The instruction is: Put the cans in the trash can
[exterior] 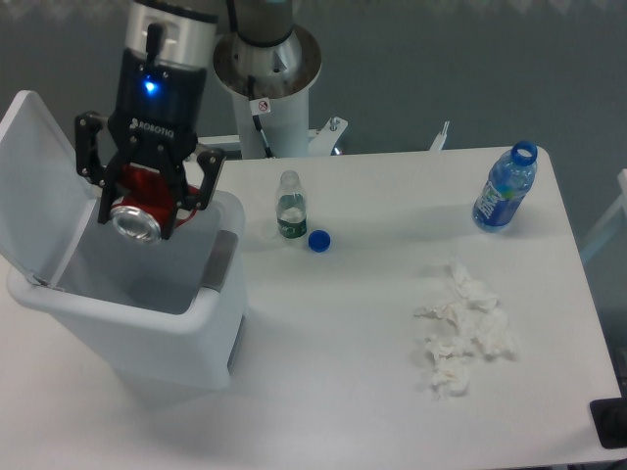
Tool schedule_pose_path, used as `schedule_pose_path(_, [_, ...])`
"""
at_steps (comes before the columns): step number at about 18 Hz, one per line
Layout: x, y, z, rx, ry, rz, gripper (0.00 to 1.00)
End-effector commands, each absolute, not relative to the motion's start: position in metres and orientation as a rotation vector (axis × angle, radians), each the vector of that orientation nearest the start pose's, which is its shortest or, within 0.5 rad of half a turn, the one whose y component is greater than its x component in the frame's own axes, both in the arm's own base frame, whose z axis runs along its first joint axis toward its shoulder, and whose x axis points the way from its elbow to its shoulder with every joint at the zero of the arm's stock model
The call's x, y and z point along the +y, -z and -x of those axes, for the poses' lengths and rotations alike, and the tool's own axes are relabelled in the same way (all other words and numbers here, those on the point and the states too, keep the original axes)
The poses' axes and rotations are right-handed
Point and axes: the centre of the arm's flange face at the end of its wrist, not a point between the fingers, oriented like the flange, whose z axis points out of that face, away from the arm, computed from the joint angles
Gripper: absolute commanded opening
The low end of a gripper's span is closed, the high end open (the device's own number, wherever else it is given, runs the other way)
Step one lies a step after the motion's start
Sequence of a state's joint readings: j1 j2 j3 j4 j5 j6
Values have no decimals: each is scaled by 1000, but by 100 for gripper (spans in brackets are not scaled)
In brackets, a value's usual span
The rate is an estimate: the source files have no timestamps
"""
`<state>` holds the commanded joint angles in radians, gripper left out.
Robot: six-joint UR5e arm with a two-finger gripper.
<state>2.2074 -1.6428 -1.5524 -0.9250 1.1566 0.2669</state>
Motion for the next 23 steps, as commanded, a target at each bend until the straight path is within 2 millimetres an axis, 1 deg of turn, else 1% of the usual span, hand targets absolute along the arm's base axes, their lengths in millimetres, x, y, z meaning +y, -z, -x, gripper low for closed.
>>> schedule_pose_path(3, [556, -538, 189, -288, 149, 2433, 66])
schedule_pose_path(9, [559, -526, 190, -287, 161, 2452, 69])
schedule_pose_path(12, [562, -520, 186, -274, 169, 2462, 75])
schedule_pose_path(14, [564, -517, 186, -274, 174, 2467, 76])
schedule_pose_path(16, [565, -513, 187, -274, 177, 2472, 86])
schedule_pose_path(18, [565, -513, 187, -274, 177, 2472, 88])
schedule_pose_path(21, [566, -517, 188, -272, 170, 2466, 99])
schedule_pose_path(23, [564, -519, 196, -282, 158, 2461, 100])
